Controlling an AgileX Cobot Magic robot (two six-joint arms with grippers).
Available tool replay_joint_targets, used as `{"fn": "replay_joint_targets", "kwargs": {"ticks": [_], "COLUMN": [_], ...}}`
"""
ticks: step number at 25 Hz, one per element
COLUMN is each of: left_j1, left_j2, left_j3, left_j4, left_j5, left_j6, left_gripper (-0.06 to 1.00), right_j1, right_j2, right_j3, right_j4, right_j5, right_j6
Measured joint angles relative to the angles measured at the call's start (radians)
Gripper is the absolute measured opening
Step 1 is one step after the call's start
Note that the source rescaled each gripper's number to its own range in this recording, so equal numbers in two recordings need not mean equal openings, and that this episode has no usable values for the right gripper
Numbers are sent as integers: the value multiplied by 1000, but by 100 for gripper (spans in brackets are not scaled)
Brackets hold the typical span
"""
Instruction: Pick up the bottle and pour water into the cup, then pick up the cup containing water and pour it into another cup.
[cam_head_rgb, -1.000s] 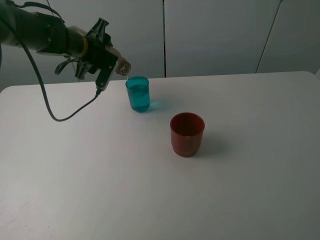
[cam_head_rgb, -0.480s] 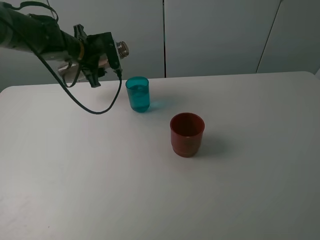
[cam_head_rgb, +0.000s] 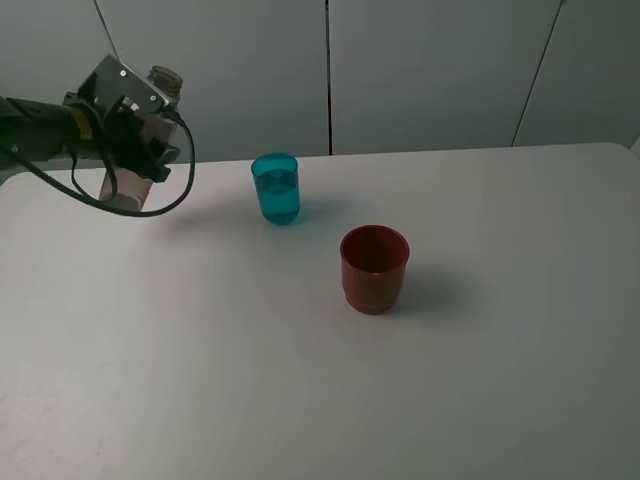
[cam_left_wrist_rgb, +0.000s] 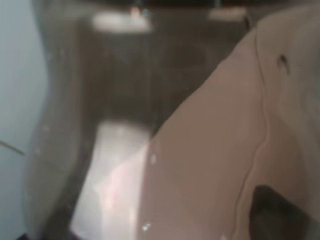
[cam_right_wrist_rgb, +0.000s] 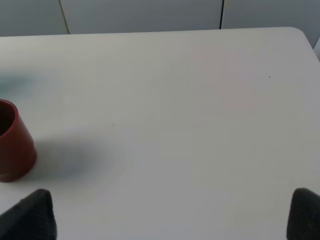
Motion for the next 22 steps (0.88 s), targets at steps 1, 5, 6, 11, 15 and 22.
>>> {"fn": "replay_joint_targets", "kwargs": {"ticks": [1, 5, 6, 11, 15, 22], "left_j1": [28, 103, 108, 118, 118, 118], "left_j2": [2, 23, 32, 95, 151, 195], "left_j3": [28, 105, 110, 123, 129, 129], "left_j4": [-7, -14, -14, -8, 4, 25], "left_j5": [-70, -340, -371, -531, -647, -692], "left_j6": [-10, -101, -121, -203, -227, -231], "left_gripper": [0, 0, 0, 0, 0, 0], "right_j1": [0, 0, 0, 0, 0, 0], "right_j2": [0, 0, 0, 0, 0, 0], "right_j3": [0, 0, 0, 0, 0, 0], "right_j4": [0, 0, 0, 0, 0, 0], "right_j5": [0, 0, 0, 0, 0, 0], "right_j6": [0, 0, 0, 0, 0, 0]}}
